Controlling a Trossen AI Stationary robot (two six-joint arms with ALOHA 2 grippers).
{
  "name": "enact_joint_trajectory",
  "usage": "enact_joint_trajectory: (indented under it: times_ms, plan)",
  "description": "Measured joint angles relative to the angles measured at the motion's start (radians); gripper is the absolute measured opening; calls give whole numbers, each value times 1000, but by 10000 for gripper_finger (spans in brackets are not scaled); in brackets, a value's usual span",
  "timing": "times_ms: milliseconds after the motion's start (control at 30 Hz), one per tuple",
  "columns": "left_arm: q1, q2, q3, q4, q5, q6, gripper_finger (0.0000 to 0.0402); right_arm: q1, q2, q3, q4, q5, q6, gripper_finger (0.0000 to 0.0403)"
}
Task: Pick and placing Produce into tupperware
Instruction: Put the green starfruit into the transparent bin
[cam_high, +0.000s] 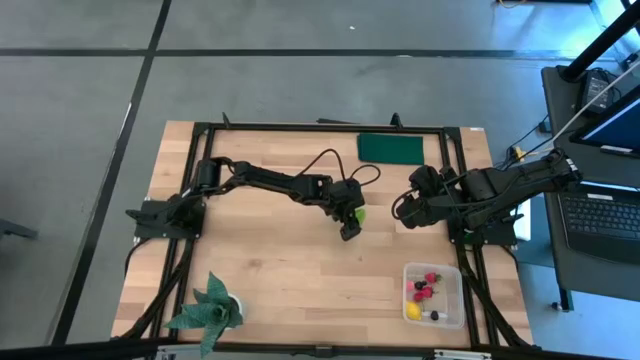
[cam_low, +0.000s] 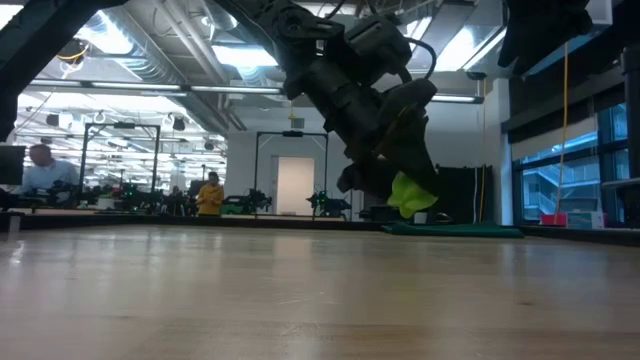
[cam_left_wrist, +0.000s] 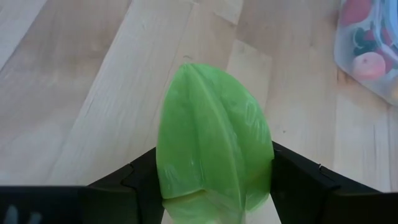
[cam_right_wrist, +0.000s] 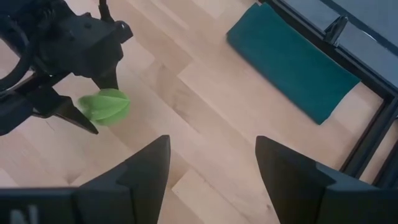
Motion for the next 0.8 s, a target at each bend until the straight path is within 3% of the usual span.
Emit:
enact_joint_trajectory:
  times_ms: [500, 800]
  plan:
    - [1, 0, 0, 0, 36, -19, 234, 0, 0, 0, 0, -5, -8, 239]
    - [1, -3, 0, 0, 44, -26, 284, 0, 0, 0, 0, -5, -19, 239]
